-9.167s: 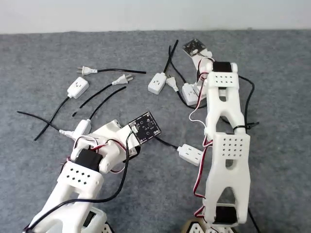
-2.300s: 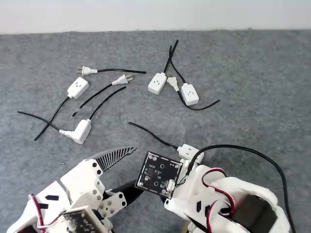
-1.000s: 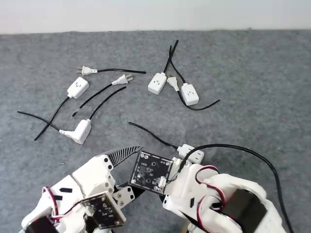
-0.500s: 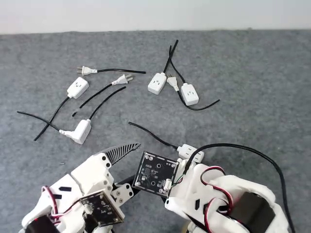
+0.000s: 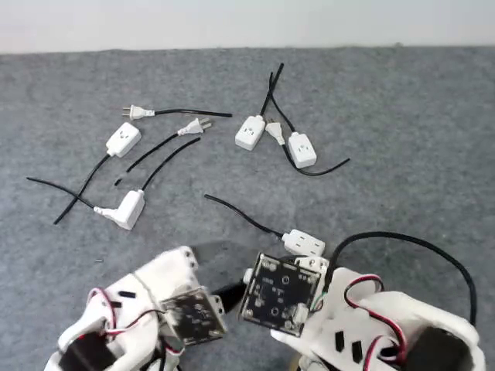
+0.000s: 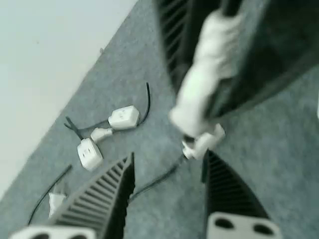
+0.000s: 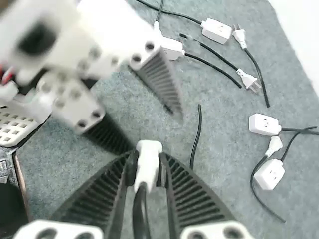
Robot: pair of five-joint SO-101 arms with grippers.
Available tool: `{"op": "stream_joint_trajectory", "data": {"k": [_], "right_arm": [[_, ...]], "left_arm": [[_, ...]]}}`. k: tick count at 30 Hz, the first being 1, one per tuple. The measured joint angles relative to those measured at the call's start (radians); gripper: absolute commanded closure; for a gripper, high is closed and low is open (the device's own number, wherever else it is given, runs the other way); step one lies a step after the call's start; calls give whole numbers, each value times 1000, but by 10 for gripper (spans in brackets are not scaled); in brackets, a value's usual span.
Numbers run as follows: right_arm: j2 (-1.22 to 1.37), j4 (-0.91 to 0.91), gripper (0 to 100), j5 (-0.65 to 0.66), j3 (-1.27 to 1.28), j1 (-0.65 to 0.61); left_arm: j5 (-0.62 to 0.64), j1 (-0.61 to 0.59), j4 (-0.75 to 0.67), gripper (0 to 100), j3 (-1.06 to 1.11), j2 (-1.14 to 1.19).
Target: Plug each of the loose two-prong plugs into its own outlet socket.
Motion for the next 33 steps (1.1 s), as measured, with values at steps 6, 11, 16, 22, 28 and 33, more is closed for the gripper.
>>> {"op": "stream_joint_trajectory", "data": {"k": [6,11,16,22,28,33], "right_arm": [[2,0,990,0,2,3],[5,0,990,0,21,3],[2,0,990,0,29,3],[2,0,990,0,29,101],[2,-9,990,-2,29,233],[2,-58,990,-18,127,333]], "left_arm": [[-2,2,0,778,2,-2],[-2,-2,0,778,2,-2],[-2,-17,-6,778,2,-2],[3,-241,-84,778,2,-2],[89,-382,-92,778,2,-2],[153,-500,-107,778,2,-2]]}}
